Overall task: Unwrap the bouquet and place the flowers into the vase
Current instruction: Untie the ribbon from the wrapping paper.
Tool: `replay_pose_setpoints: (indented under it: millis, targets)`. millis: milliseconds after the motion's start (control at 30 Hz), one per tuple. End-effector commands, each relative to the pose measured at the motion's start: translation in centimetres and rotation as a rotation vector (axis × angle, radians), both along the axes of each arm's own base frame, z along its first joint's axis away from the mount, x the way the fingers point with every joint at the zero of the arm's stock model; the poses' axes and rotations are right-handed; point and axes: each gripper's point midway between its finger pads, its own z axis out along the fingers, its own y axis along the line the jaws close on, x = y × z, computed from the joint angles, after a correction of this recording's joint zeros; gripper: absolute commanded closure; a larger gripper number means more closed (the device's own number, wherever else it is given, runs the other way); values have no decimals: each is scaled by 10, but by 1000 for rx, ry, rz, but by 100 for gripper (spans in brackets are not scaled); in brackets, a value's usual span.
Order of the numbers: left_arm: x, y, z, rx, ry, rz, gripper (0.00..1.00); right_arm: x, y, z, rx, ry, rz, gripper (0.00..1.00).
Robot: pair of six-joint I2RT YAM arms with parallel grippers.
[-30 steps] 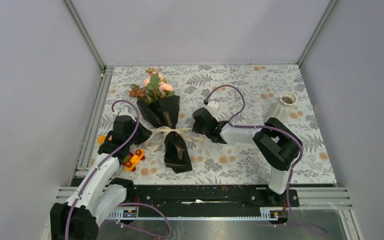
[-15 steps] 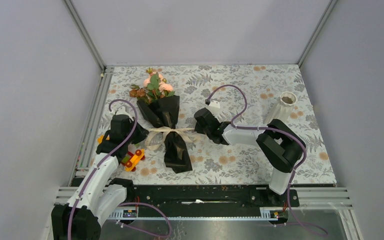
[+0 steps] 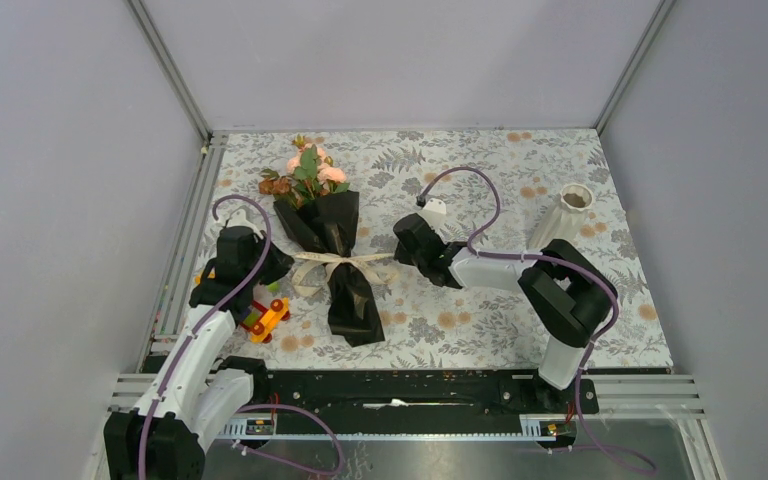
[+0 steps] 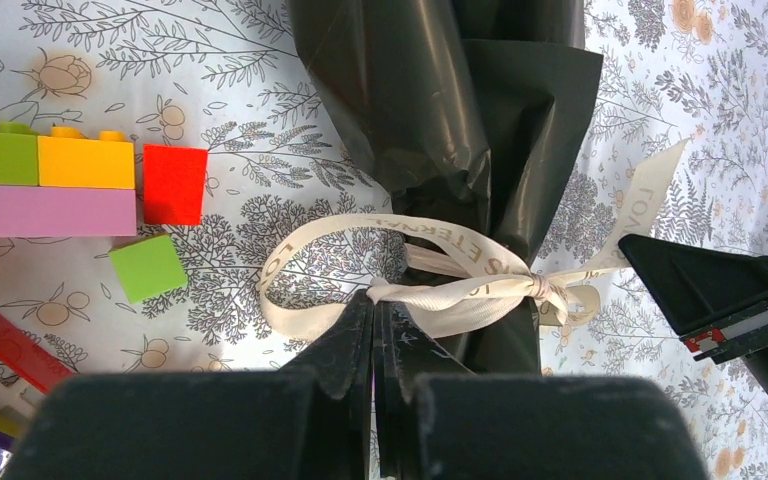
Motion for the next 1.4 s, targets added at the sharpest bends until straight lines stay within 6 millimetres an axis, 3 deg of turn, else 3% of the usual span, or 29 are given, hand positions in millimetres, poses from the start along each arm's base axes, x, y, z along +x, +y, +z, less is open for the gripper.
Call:
replay_pose_setpoints:
  millis: [0, 1367]
  targets:
    - [11, 5, 29, 10, -88, 14, 100, 11, -25, 14, -48, -51, -67, 100]
    - [15, 17, 42, 0, -126, 58, 100, 21, -80, 23, -117, -84, -198, 100]
